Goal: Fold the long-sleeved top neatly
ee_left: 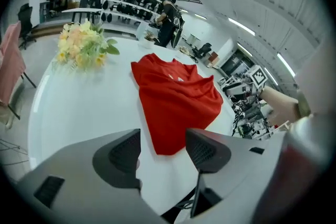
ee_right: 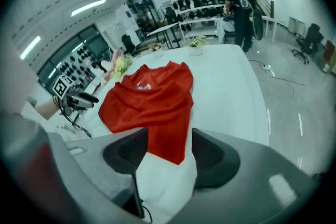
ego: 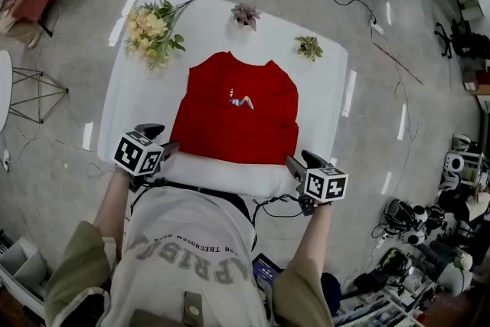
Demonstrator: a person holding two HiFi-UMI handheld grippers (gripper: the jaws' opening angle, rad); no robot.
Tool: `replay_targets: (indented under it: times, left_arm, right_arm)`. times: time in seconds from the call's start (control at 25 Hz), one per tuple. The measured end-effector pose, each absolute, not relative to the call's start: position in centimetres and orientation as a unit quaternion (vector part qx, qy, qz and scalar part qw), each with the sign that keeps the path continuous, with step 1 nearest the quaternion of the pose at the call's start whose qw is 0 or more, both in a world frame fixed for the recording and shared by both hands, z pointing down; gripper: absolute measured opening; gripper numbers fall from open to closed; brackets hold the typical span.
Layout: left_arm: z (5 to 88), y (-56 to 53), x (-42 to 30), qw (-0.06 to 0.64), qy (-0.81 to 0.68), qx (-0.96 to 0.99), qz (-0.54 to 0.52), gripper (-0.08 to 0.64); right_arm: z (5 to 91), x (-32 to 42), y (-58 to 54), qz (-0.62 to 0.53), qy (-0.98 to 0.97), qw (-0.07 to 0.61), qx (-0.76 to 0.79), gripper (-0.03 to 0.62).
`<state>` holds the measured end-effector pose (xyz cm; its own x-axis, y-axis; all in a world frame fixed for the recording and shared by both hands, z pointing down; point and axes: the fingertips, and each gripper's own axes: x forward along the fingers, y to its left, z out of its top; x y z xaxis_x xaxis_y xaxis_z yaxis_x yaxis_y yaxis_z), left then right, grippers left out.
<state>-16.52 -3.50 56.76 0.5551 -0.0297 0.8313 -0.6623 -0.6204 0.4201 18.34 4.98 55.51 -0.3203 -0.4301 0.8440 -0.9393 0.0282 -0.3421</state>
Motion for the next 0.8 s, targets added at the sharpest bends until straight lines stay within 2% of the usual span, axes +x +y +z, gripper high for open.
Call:
replay_targets:
  times: [0.12, 0.28, 0.44, 0.52, 0.56, 0.68, 0.8]
  left_arm:
    - [58.1, -1.1, -16.6, 0.353, -0.227, 0.79, 0.446, 0.255]
    - [60.3, 0.0, -16.5, 0.274, -0.254, 0.773, 0.513, 0.256]
    - [61.3, 0.7, -16.3, 0.221, -0.264, 0.762, 0.549, 0.248]
    - [61.1, 0.8, -16.3, 0.205, -0.276, 0.763, 0.548, 0.158]
    - [61.0, 0.8, -16.3, 0.2, -0.28, 0.765, 0.545, 0.127]
    - [60.8, 1.0, -16.1, 0.193, -0.283, 0.772, 0.536, 0.056]
    - [59.5, 1.3, -16.0, 0.178, -0.286, 0.782, 0.525, 0.037]
  right_arm:
    - [57.5, 17.9, 7.0, 0.465, -0.675, 0.312, 0.481, 0.247]
    - [59.2, 17.4, 7.6, 0.443, -0.701, 0.346, 0.439, 0.247]
    - [61.1, 17.3, 8.5, 0.404, -0.712, 0.417, 0.396, 0.244]
    - [61.5, 17.4, 9.2, 0.383, -0.716, 0.445, 0.379, 0.24]
    - [61.7, 17.5, 9.4, 0.374, -0.719, 0.45, 0.375, 0.224]
    - [61.3, 17.8, 9.3, 0.354, -0.734, 0.433, 0.384, 0.085]
    - [59.8, 17.7, 9.1, 0.347, -0.756, 0.403, 0.382, 0.039]
